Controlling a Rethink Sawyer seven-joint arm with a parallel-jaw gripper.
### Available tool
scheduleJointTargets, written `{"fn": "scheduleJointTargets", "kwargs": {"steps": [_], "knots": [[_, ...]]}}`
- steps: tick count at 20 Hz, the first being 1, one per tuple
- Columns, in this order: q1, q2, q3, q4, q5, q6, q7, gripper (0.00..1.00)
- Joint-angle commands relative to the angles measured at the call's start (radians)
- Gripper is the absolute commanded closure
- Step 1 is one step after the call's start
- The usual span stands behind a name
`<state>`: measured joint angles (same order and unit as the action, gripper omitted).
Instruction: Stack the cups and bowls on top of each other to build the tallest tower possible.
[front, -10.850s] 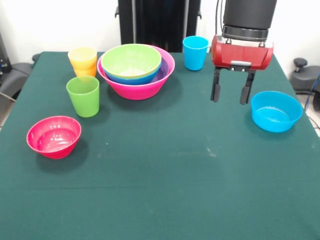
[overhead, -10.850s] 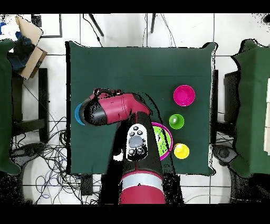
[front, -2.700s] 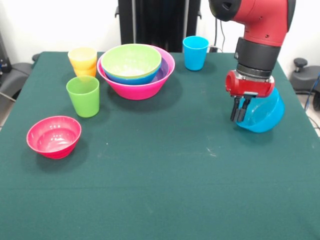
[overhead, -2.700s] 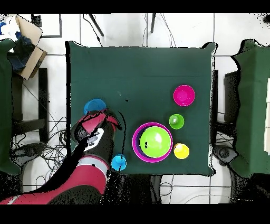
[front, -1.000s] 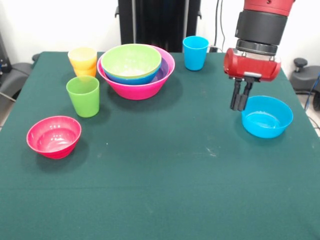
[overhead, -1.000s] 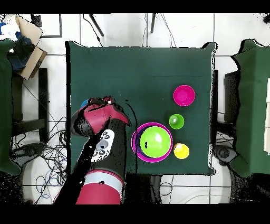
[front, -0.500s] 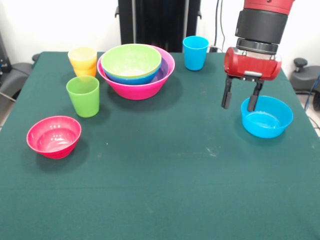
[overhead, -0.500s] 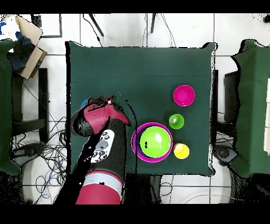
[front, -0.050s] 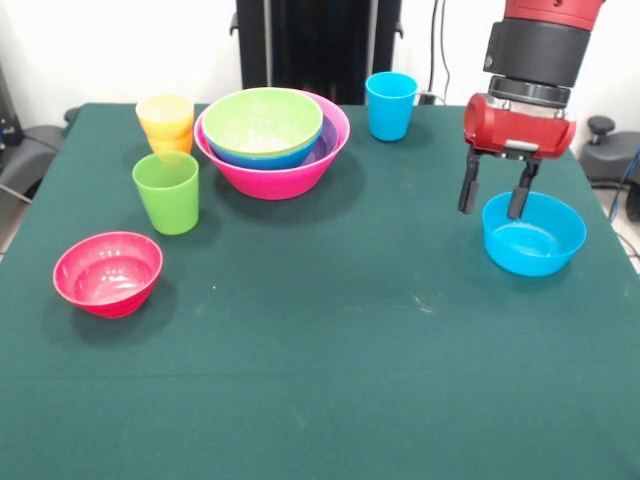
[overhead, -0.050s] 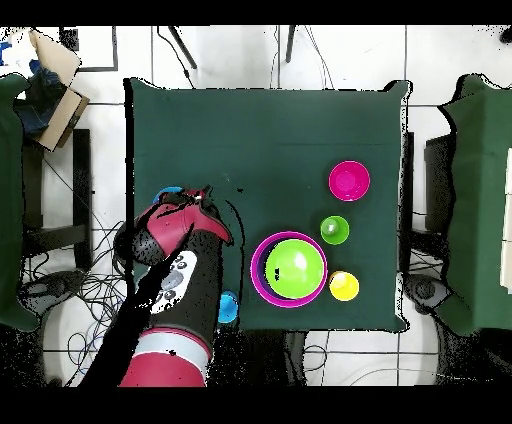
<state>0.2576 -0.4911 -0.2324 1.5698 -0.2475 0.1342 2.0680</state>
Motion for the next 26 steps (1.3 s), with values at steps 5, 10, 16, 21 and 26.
{"fn": "scheduleJointTargets", "kwargs": {"steps": [5,10,16,21,26], "knots": [[0.001,0.179,0.072,-0.11,-0.036,-0.044,0.038,0.0],[-0.017,0.205,0.091,-0.138,-0.048,-0.038,0.015,0.0],[0.01,0.204,0.057,-0.132,-0.036,-0.047,0.046,1.0],[0.016,0.206,0.047,-0.136,-0.029,-0.044,0.052,1.0],[0.018,0.198,0.045,-0.135,-0.025,-0.03,0.05,1.0]]}}
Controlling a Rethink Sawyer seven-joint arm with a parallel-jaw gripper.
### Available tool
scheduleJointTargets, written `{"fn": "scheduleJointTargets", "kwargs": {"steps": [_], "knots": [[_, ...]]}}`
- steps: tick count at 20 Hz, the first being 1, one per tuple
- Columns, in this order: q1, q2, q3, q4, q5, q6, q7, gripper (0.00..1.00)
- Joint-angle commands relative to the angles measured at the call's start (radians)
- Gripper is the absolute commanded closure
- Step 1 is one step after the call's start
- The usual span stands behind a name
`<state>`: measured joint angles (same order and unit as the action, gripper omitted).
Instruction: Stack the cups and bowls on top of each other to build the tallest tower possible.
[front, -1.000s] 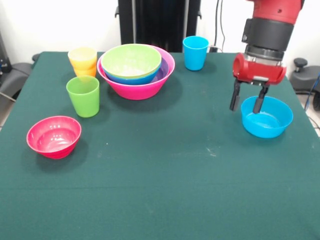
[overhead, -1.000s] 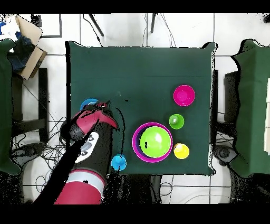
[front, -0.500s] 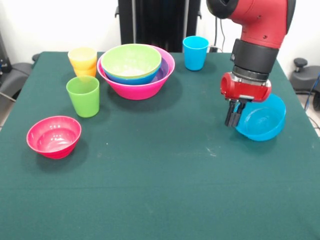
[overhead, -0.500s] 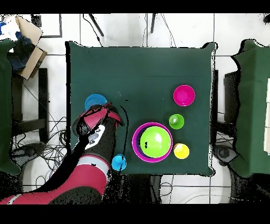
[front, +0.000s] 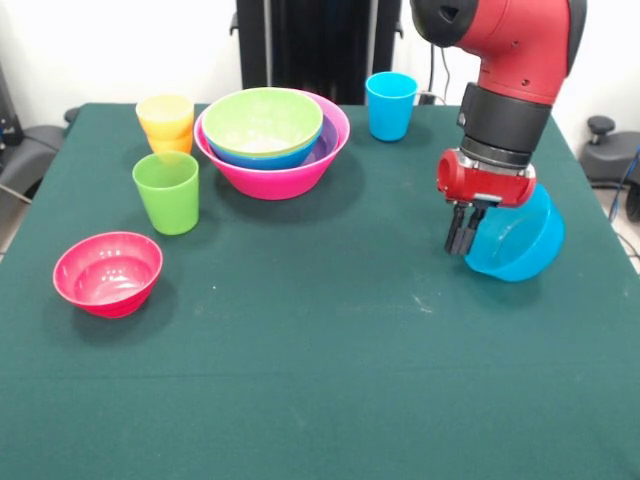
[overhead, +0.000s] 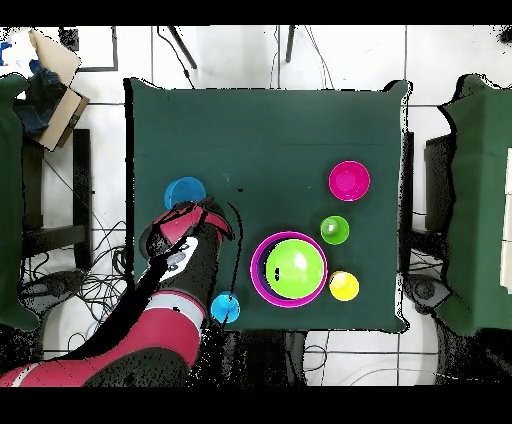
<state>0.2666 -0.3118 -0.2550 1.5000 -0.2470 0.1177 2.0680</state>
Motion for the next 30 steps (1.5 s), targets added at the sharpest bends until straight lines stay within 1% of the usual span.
{"fn": "scheduleJointTargets", "kwargs": {"steps": [1,2,3,6,9,13,15,16,17,18,20,25,30], "knots": [[0.012,0.019,0.063,-0.066,-0.025,-0.012,0.051,1.0],[0.019,0.021,0.054,-0.07,-0.023,-0.012,0.054,1.0],[0.025,0.024,0.045,-0.073,-0.021,-0.011,0.058,0.0],[0.023,0.022,0.051,-0.08,-0.014,0.035,0.047,0.0],[0.025,0.02,0.039,-0.091,-0.02,0.023,0.043,0.0],[0.026,0.0,0.046,-0.07,-0.025,0.022,0.041,0.0],[0.044,0.007,0.016,-0.084,-0.021,0.021,0.05,0.0],[0.059,0.01,-0.01,-0.103,-0.02,0.033,0.05,0.0],[0.063,0.007,-0.018,-0.108,-0.021,0.045,0.046,0.0],[0.071,-0.007,-0.034,-0.113,-0.023,0.074,0.037,0.0],[0.066,-0.032,-0.035,-0.094,-0.024,0.093,0.027,0.0],[0.08,-0.037,-0.052,-0.077,-0.016,0.079,0.043,0.0],[0.107,-0.022,-0.076,-0.081,-0.001,0.055,0.071,0.0]]}}
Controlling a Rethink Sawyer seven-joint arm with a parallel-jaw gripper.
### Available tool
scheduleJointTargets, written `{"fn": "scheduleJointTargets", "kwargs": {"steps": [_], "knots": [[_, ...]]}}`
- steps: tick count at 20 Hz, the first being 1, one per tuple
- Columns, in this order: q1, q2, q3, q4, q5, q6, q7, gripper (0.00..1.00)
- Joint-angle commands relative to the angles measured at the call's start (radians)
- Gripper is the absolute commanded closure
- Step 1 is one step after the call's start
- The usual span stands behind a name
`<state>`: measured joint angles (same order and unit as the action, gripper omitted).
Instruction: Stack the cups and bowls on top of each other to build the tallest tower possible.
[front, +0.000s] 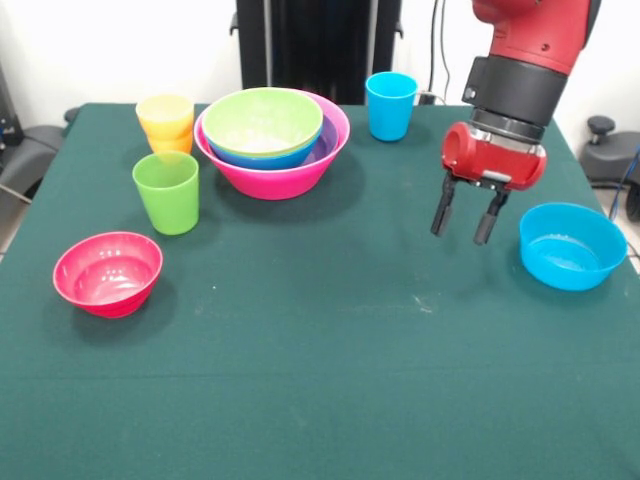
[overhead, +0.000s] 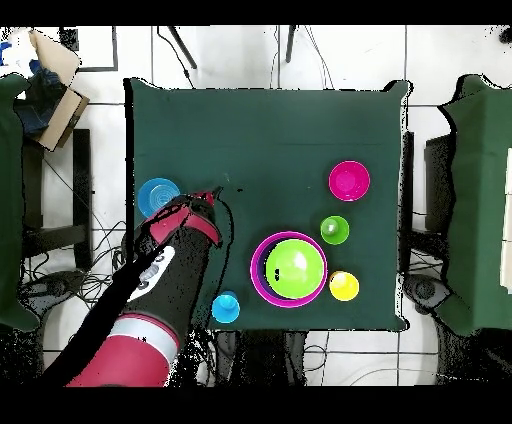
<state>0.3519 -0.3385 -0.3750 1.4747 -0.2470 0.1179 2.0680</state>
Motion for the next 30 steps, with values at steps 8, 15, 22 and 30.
{"fn": "scheduleJointTargets", "kwargs": {"steps": [8,15,22,30], "knots": [[-0.004,0.004,0.123,-0.042,-0.014,-0.009,0.052,0.0],[-0.14,-0.113,0.343,0.101,-0.072,-0.039,-0.005,0.0],[-0.335,-0.421,0.594,0.45,-0.088,0.068,-0.065,0.0],[-0.311,-0.349,0.564,0.428,-0.157,0.003,-0.041,0.0]]}}
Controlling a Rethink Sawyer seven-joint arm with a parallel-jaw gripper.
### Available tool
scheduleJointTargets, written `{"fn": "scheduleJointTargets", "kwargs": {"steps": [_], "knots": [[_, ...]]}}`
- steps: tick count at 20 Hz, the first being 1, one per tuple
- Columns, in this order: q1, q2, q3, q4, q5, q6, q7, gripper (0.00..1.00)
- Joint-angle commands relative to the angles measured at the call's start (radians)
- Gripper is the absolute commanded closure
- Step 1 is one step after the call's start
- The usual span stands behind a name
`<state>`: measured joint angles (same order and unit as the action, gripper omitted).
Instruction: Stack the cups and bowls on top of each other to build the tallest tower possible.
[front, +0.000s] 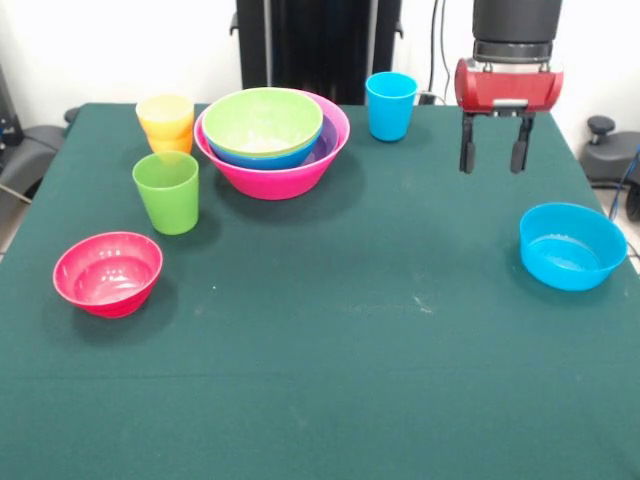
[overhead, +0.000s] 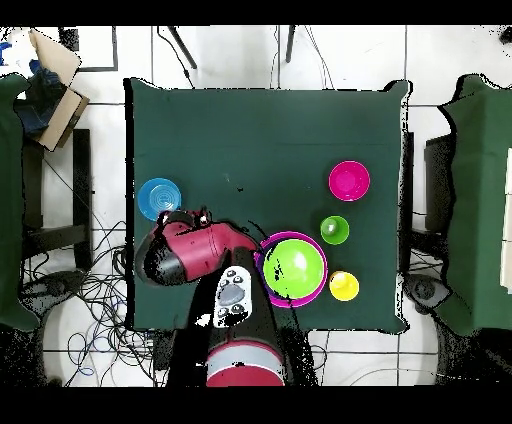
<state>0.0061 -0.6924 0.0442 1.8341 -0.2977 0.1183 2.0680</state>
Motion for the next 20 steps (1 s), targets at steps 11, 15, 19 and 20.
{"fn": "scheduleJointTargets", "kwargs": {"steps": [11,15,19,20], "knots": [[0.318,0.131,-0.133,-0.116,-0.068,0.023,0.104,0.0],[0.354,0.159,-0.15,-0.15,-0.029,0.02,0.122,0.0],[0.303,0.194,-0.11,-0.142,-0.011,-0.054,0.131,0.0],[0.284,0.204,-0.096,-0.136,-0.008,-0.073,0.134,0.0]]}}
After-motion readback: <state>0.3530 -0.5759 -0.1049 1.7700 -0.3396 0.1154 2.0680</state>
